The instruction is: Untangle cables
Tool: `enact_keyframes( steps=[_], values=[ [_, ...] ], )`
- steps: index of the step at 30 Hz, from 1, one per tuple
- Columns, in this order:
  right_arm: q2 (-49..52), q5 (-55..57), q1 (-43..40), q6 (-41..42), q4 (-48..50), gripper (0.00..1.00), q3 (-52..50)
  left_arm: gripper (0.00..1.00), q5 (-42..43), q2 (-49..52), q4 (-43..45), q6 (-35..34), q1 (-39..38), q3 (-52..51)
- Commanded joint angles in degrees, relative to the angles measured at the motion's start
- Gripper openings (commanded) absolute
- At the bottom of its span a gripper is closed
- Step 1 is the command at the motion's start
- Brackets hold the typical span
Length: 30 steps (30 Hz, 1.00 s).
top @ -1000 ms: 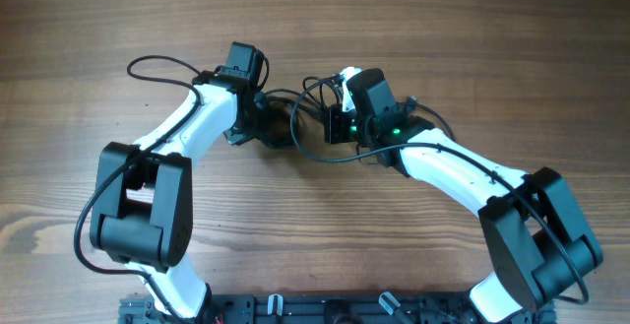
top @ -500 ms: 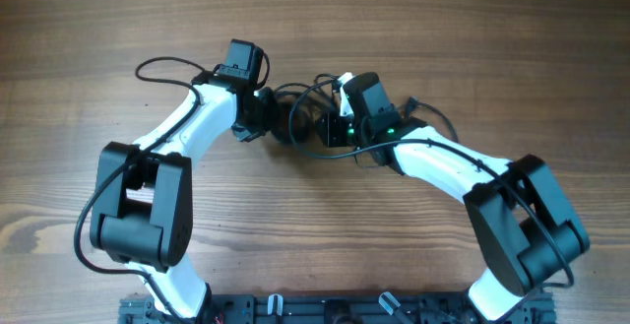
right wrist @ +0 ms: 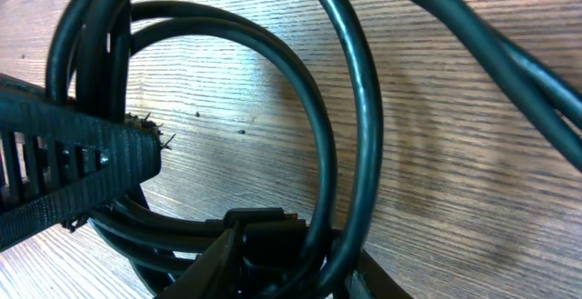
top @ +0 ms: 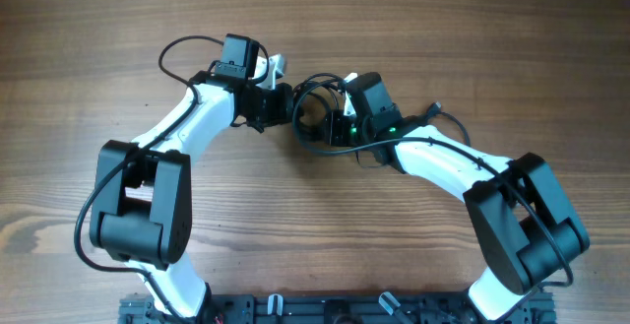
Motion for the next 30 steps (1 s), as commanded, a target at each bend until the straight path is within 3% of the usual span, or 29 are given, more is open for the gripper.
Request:
enact_keyframes(
  steps=[1, 7, 14, 22, 24, 25, 29, 30],
  values=[
    [1.11, 0.13, 0.35, 1.25, 0.26, 0.33, 0.33, 0.04, 4.55, 0.2, 0.35, 7.65, -0.94, -0.11],
    [1.11, 2.84, 0.35, 1.07, 0.09, 0.36, 0.33, 0.04, -2.23, 0.2, 2.36, 7.67, -0.94, -0.11],
    [1.11, 5.46, 0.35, 1.22, 0.66, 0.53, 0.33, 0.04, -2.29, 0.2, 7.19, 7.89, -0.94, -0.11],
    [1.11, 11.69, 0.35, 1.46, 0.5, 0.55, 0.33, 0.04, -2.49, 0.2, 7.15, 7.87, -0.74, -0.11],
    [1.11, 13.57, 0.35, 2.95, 0.57, 0.59, 0.33, 0.05, -2.51, 0.2, 7.15, 7.87, -0.66, -0.11],
    [1.11, 13.75, 0.35, 2.97, 0.59, 0.62, 0.33, 0.13, -2.51, 0.2, 7.15, 7.87, -0.59, -0.11],
    [0.87, 8.31, 0.35, 4.22, 2.03, 0.64, 0.42, 0.25, -2.47, 0.2, 6.86, 7.85, -0.55, -0.11],
    [0.81, 4.85, 0.35, 4.22, 2.8, 0.64, 0.42, 0.39, -2.47, 0.2, 6.88, 7.85, -0.55, -0.11]
  ],
)
